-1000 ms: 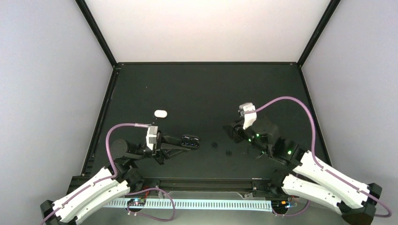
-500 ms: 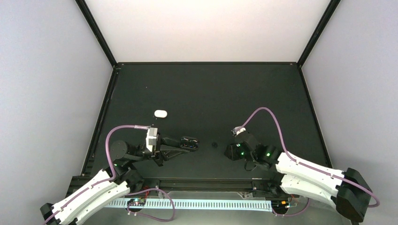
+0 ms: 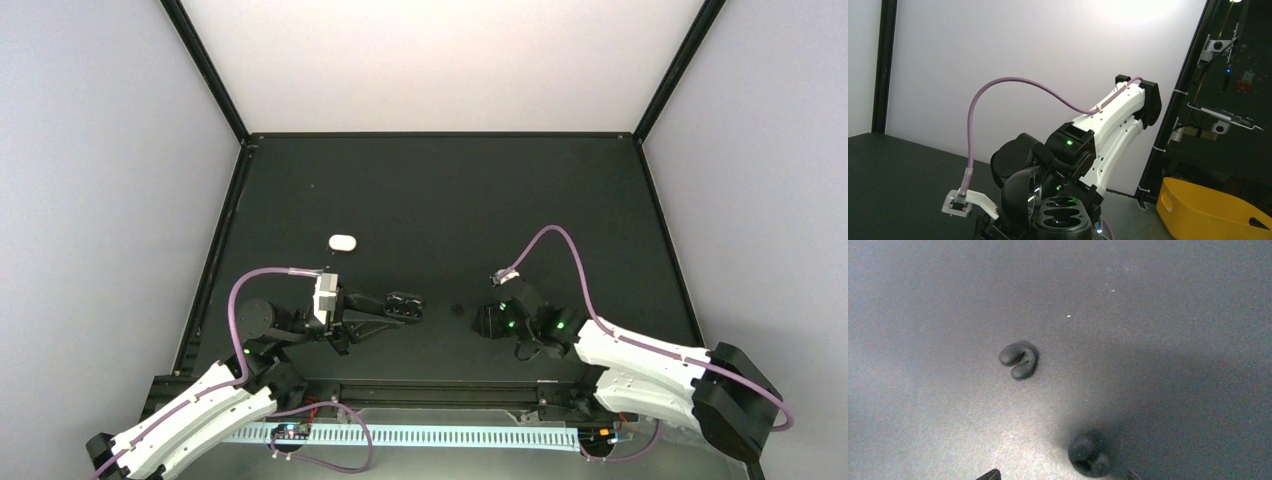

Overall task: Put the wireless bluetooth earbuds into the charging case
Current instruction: Pick up the earbud from the center of the board.

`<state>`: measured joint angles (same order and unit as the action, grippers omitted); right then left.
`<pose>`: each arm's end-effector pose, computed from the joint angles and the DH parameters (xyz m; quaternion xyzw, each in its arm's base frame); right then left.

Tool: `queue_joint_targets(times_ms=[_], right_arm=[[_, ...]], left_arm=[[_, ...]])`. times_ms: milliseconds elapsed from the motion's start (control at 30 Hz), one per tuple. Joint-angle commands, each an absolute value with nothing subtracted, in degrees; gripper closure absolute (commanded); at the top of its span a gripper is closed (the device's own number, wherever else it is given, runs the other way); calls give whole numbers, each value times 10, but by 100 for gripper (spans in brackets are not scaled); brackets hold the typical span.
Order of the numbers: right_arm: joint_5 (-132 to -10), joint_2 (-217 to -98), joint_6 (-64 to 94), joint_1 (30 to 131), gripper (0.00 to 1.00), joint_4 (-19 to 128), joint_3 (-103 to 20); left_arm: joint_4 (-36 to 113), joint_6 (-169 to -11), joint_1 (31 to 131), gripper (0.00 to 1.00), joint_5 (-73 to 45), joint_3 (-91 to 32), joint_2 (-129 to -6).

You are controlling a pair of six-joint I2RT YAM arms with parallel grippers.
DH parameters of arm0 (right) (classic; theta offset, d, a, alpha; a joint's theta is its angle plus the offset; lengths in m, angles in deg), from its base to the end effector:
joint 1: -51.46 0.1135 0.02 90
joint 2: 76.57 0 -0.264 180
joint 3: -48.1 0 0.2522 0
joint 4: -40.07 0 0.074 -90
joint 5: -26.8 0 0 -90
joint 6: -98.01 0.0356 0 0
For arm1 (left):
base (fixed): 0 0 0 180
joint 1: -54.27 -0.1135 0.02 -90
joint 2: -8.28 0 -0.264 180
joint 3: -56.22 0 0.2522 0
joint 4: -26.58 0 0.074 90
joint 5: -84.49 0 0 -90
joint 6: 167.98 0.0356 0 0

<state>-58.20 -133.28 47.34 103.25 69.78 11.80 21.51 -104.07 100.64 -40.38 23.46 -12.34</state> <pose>0.1148 0.1408 0.1622 -0.0871 0.9352 0.2146 0.2678 0.0667 -0.0995 0.2900 0.3371 0.5148 -0.5973 0.5144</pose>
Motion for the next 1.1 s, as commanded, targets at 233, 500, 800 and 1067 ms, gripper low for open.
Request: queue_joint_targets(times_ms=[233,500,800,1067], right_arm=[[-601,-1397,457,1009,35,623,121],[-616,-1420,450,1009,37,603,124],[-660,-1414,463,1009,39,611,124],[-688,-1409,466,1010,42,623,123]], left_arm=[[221,-1030,1010,99,-401,232,-123],[219,-1029,1010,98,-400,233,-124],[218,-1030,1010,98,-397,237,-122],[212,-1034,1011,98,-396,242,-123]])
